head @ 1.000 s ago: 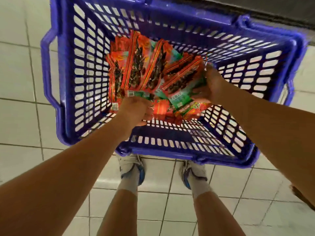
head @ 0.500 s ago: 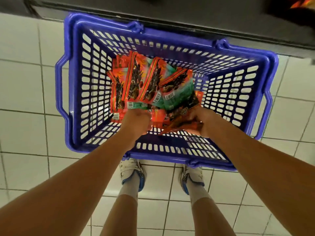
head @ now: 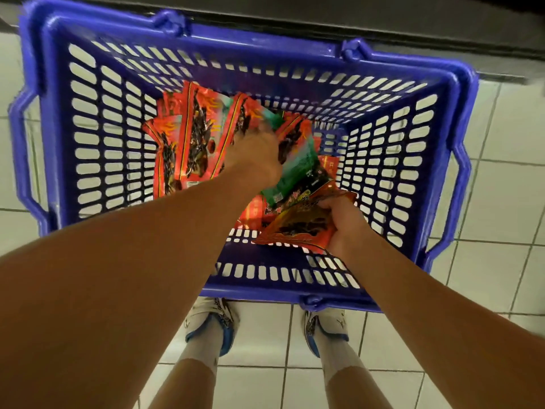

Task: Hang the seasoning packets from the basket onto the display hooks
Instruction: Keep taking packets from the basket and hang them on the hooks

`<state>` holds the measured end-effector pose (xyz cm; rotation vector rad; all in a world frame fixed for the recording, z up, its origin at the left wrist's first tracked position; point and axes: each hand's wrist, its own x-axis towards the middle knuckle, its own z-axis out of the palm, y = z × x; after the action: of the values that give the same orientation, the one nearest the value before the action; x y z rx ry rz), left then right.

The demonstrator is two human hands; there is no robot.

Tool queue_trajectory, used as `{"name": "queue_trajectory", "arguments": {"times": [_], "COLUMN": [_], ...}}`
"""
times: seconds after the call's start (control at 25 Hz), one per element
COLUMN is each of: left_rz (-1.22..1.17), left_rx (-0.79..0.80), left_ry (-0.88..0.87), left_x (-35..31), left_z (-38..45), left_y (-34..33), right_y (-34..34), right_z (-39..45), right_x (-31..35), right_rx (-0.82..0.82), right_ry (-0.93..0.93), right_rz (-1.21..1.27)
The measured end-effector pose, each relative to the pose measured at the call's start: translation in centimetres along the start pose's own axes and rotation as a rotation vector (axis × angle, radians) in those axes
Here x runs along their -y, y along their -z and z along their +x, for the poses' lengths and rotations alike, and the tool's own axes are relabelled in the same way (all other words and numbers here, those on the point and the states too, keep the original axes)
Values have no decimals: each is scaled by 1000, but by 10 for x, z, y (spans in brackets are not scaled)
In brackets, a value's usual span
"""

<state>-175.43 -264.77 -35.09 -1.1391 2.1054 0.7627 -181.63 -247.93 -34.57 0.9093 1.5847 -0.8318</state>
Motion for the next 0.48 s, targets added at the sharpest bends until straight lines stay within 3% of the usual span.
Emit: {"name": "queue_trajectory", "arguments": {"times": [0.12, 0.24, 0.48], "left_rz": [-250, -414, -320], "left_rx": [-35, 74, 102], "left_ry": [-100, -296, -657], "left_x": [9, 28, 52], "left_z": [-23, -77, -164], "left_y": [-8, -11, 4], "right_y": [7, 16, 18], "right_z": [-6, -21, -76], "right_x": [4, 9, 0], "right_rx": [82, 184, 348], "right_ry": [31, 37, 21], "right_rz": [53, 129, 1]}}
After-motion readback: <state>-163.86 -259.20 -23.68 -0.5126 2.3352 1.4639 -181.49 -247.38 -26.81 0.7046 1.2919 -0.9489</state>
